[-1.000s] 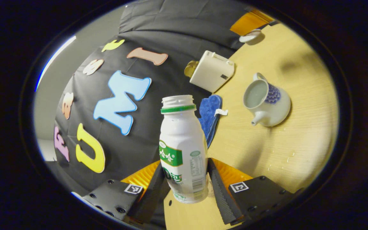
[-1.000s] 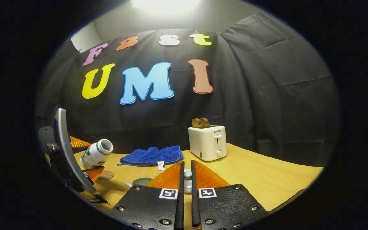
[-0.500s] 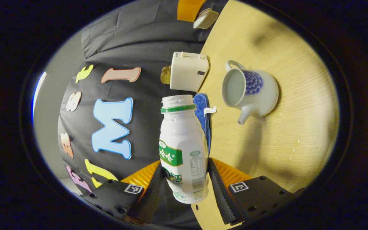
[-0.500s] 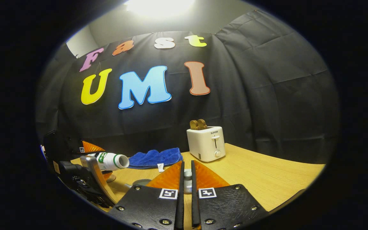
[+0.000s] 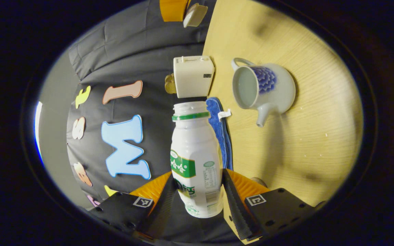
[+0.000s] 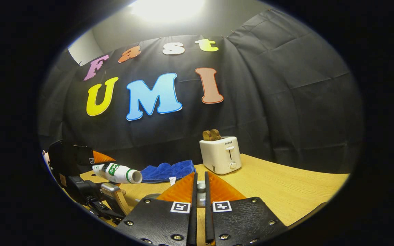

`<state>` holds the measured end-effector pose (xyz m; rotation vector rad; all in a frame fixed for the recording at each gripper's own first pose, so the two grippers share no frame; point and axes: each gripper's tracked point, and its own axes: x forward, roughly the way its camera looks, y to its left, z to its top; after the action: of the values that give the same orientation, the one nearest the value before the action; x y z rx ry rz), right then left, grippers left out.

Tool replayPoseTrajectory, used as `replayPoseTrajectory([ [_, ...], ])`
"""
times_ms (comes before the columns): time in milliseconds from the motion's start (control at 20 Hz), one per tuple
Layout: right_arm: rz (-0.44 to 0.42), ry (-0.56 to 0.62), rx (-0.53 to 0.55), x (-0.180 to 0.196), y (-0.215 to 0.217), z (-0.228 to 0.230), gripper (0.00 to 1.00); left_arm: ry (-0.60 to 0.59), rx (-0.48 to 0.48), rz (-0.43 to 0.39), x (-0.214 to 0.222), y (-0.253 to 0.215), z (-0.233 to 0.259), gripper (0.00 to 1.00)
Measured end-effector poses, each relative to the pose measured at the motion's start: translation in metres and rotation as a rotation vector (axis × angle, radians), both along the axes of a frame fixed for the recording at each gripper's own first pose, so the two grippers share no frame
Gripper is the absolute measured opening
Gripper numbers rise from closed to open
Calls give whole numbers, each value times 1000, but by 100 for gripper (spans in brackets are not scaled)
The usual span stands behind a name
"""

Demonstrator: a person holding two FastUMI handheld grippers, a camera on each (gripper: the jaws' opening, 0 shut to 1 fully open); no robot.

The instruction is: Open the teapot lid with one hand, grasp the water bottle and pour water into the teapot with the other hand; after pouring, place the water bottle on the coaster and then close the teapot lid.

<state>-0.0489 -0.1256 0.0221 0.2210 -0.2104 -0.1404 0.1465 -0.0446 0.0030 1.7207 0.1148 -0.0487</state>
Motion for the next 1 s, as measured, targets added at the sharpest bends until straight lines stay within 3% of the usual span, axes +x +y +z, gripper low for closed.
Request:
replayPoseTrajectory([
  [1000,17,-7,26,-3,0,1,9,-18,148,-13,-1,-3,21,89],
])
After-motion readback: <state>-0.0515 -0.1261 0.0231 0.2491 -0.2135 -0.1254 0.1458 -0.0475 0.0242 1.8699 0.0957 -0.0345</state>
